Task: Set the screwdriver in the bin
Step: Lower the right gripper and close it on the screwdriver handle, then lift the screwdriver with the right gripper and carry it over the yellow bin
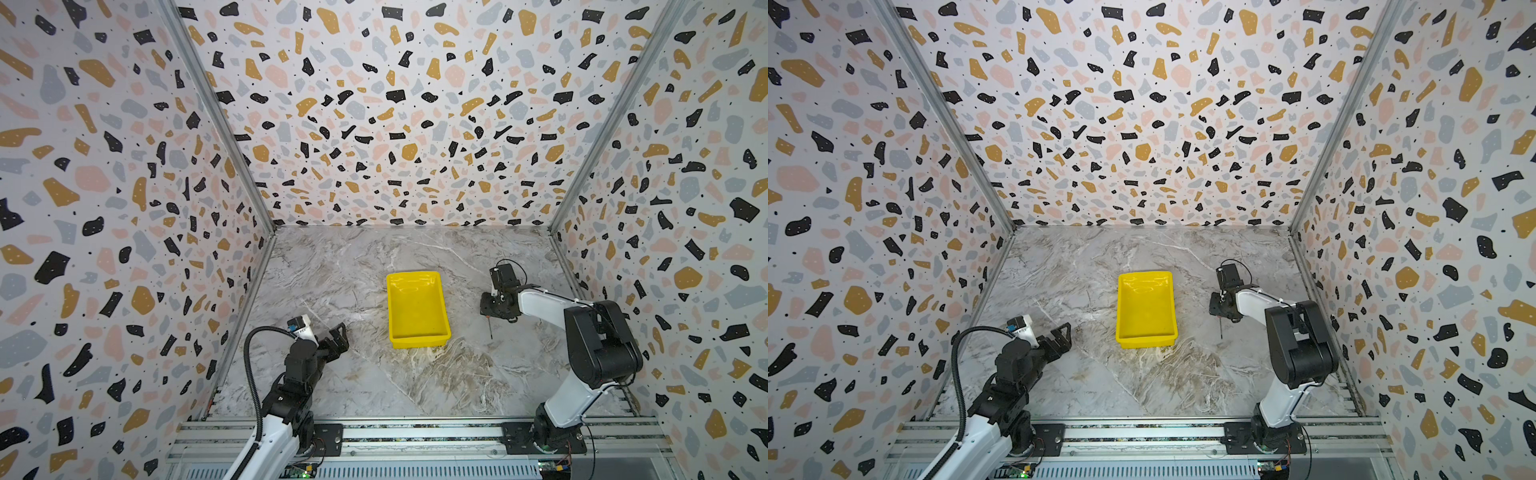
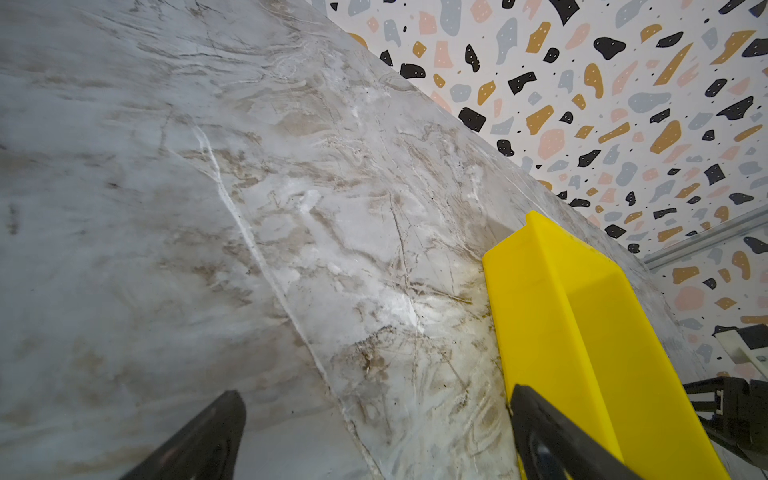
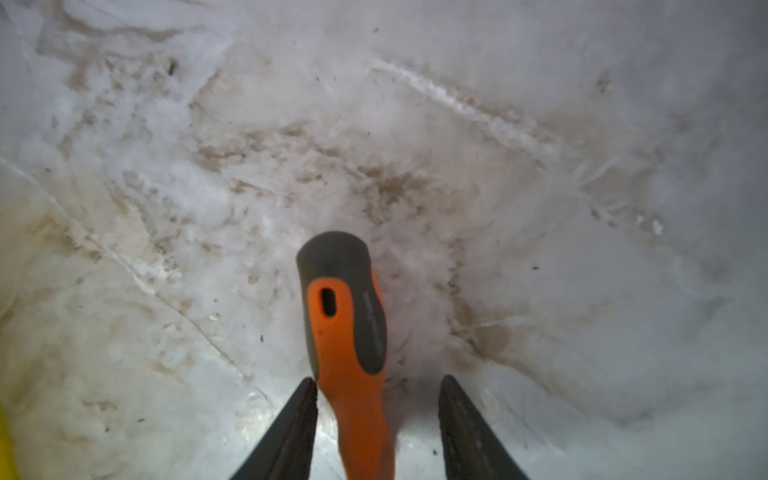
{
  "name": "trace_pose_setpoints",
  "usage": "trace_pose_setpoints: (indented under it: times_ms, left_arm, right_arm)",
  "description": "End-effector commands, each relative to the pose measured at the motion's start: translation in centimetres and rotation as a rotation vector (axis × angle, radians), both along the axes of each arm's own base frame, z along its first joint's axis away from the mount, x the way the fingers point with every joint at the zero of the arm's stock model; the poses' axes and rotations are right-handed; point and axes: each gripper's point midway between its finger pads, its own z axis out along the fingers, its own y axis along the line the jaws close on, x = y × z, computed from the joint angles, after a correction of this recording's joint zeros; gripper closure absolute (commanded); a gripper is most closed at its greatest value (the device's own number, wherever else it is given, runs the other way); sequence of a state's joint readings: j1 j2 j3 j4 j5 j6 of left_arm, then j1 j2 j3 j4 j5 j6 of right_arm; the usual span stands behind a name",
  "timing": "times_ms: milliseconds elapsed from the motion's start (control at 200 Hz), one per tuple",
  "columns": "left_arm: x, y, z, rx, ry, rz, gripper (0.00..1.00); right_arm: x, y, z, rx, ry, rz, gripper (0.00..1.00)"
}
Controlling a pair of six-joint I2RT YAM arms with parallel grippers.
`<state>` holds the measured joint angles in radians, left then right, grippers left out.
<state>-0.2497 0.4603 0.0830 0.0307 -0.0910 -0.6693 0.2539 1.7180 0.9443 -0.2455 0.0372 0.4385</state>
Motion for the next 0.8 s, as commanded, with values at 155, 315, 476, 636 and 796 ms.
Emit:
trace_pose_setpoints:
  times_ms: [155, 315, 476, 636, 796]
  left_arm:
    - [0.7, -0.2, 2.2, -0.012, -0.066, -0.006, 0.0]
    - [0.7, -0.2, 2.2, -0.013, -0.066, -0.004, 0.0]
    - [0.7, -0.1, 2.1, -0.01, -0.07, 0.002, 0.0]
    - [1.4, -1.8, 3.7, -0.017, -0.185, -0.089, 0.0]
    - [1.9, -4.0, 2.7, 0.069, -0.105, -0.176, 0.0]
  right_arm:
    - [-1.7, 0.0, -0.7, -0.021, 0.028, 0.003, 0.75]
    - [-1.3, -0.5, 2.3, -0.046, -0.037, -0.004, 0.95]
    - [-1.5, 0.9, 6.8, -0.093, -0.131, 0.003, 0.96]
    - [-2.4, 4.9, 11.2, -0.074, -0.242, 0.056, 0.96]
    - [-3.0, 11.2, 14.2, 0.074, -0.278, 0.161, 0.96]
